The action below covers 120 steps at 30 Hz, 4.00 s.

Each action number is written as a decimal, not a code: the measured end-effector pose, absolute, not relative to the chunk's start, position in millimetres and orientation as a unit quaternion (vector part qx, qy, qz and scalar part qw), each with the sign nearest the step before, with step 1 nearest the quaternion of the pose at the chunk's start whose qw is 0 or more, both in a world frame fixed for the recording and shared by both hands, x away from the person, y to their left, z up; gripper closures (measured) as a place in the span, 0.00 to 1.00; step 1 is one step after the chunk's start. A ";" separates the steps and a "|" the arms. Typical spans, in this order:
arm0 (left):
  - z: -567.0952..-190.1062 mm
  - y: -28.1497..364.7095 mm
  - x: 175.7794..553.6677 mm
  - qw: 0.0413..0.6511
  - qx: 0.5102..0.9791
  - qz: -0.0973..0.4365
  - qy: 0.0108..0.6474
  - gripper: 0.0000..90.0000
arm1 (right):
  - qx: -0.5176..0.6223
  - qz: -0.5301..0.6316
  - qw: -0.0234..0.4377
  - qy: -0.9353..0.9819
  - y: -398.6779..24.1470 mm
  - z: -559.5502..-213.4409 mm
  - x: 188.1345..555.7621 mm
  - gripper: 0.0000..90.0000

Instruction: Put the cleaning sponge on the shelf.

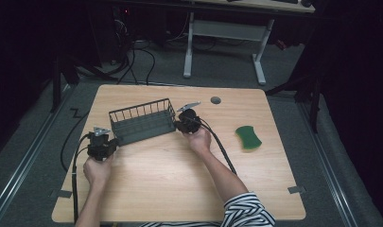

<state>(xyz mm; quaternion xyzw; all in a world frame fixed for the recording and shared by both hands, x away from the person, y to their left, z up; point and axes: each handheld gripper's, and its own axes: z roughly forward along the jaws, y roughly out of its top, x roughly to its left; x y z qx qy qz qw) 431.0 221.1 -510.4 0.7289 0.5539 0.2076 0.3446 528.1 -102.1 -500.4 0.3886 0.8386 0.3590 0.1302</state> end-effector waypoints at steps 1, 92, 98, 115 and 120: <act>-510.3 220.8 430.6 0.344 0.731 0.206 0.552 0.96 | 0.386 0.356 0.130 0.841 -103.0 -499.9 527.6 0.96; -511.2 113.1 341.5 0.384 0.812 0.158 0.411 0.96 | 0.401 0.366 0.137 0.829 -249.2 -498.2 370.9 0.95; -512.4 111.8 340.7 0.391 0.809 0.156 0.411 0.95 | 0.401 0.374 0.139 0.824 -254.5 -500.7 360.6 0.95; -523.9 120.1 339.9 0.396 0.796 0.146 0.433 0.44 | 0.435 0.378 0.161 0.801 -279.3 -498.7 350.9 0.49; -525.2 133.0 341.3 0.397 0.789 0.151 0.443 0.39 | 0.446 0.386 0.184 0.786 -292.3 -497.3 346.7 0.47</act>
